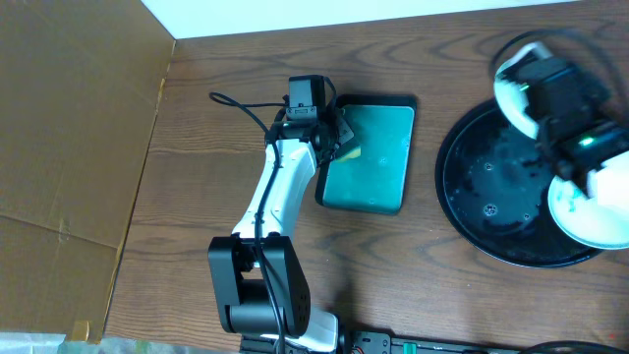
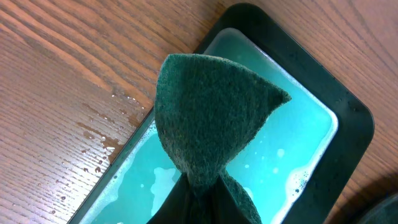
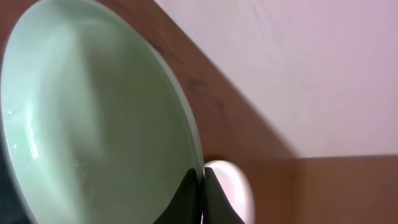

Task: Clean dirty plates on tray and stack at the side

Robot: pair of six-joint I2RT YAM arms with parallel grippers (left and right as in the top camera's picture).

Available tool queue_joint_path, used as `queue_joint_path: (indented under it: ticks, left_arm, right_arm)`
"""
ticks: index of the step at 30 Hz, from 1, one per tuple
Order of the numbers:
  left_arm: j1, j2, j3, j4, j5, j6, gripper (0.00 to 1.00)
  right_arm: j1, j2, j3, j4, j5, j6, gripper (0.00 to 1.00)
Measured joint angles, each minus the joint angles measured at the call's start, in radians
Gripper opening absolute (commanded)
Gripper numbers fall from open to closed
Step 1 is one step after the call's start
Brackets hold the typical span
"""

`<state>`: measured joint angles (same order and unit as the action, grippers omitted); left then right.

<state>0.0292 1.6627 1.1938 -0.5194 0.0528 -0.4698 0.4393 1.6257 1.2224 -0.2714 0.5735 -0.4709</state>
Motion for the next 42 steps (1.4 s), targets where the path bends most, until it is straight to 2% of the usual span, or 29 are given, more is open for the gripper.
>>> queue_joint_path:
  ticks: [6, 11, 20, 28, 29, 31, 32, 34, 40, 42]
  left_arm:
    - [0.0, 0.0, 0.0, -0.001, 0.0, 0.0, 0.07]
    - [0.0, 0.0, 0.0, -0.001, 0.0, 0.0, 0.07]
    - [0.0, 0.0, 0.0, -0.001, 0.0, 0.0, 0.08]
    - [0.0, 0.0, 0.0, -0.001, 0.0, 0.0, 0.07]
    - [0.0, 0.0, 0.0, -0.001, 0.0, 0.0, 0.07]
    - [0.0, 0.0, 0.0, -0.002, 0.0, 0.0, 0.07]
    - [0.0, 0.0, 0.0, -0.002, 0.0, 0.0, 0.07]
    - [0.0, 0.0, 0.0, -0.002, 0.0, 0.0, 0.07]
    - [0.0, 0.0, 0.0, -0.001, 0.0, 0.0, 0.07]
    - [0.0, 0.0, 0.0, -0.001, 0.0, 0.0, 0.07]
  right_arm:
    - [-0.306, -0.031, 0.0, -0.023, -0.441, 0.263, 0.01]
    - [-0.592, -0.025, 0.0, -0.066, -0.663, 0.5, 0.01]
    - [-0.883, 0.082, 0.0, -0.087, -0.756, 0.771, 0.01]
    - [-0.976, 0.215, 0.0, -0.054, -0.762, 0.87, 0.03]
    - [-0.976, 0.227, 0.0, -0.053, -0.763, 0.874, 0.06]
    - [-0.975, 0.244, 0.0, -0.048, -0.768, 0.882, 0.22]
    - [-0.975, 0.249, 0.0, -0.042, -0.772, 0.882, 0.38]
    - [-0.976, 0.252, 0.0, -0.04, -0.779, 0.892, 0.56]
    - [-0.976, 0.247, 0.0, -0.076, -0.811, 0.897, 0.61]
    - [-0.975, 0.228, 0.0, -0.111, -0.843, 0.898, 0.66]
